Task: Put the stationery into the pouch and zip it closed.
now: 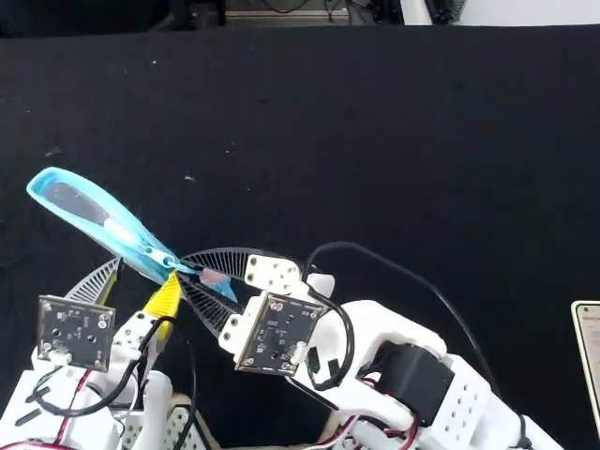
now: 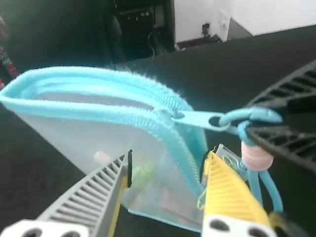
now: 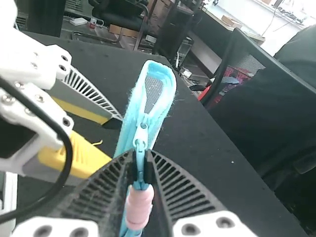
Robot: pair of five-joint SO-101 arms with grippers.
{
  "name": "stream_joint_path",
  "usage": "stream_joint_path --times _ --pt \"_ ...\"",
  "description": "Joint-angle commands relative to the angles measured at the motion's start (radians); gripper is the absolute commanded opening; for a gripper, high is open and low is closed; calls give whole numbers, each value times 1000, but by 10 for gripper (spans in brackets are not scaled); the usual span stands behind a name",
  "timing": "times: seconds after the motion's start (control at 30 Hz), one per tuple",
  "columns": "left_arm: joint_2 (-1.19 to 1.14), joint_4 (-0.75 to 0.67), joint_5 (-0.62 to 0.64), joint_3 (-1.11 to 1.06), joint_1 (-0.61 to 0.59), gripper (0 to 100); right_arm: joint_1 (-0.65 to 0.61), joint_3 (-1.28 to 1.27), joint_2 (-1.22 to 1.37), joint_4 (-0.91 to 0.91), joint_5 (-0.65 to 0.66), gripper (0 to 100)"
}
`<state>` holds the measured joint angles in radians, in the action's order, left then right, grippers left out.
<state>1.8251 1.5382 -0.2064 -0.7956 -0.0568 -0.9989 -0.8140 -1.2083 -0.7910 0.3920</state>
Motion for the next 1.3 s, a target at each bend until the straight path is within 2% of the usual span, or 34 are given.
stream_joint_path --times 0.0,0.3,0.57,0.83,1.07,1.27 --pt "0 41 -18 2 -30 242 -14 4 -16 3 -6 11" --pt "0 138 -20 145 -30 242 -15 -5 -15 0 -12 11" --pt "0 141 -21 151 -39 242 -91 -61 -16 5 -12 11" --pt "0 206 -12 216 -30 243 -91 -56 -16 5 -6 11" --pt "0 173 -9 191 -30 244 -84 -24 -18 -3 -6 11" --pt "0 189 64 196 -5 267 -84 -22 -18 3 -6 11"
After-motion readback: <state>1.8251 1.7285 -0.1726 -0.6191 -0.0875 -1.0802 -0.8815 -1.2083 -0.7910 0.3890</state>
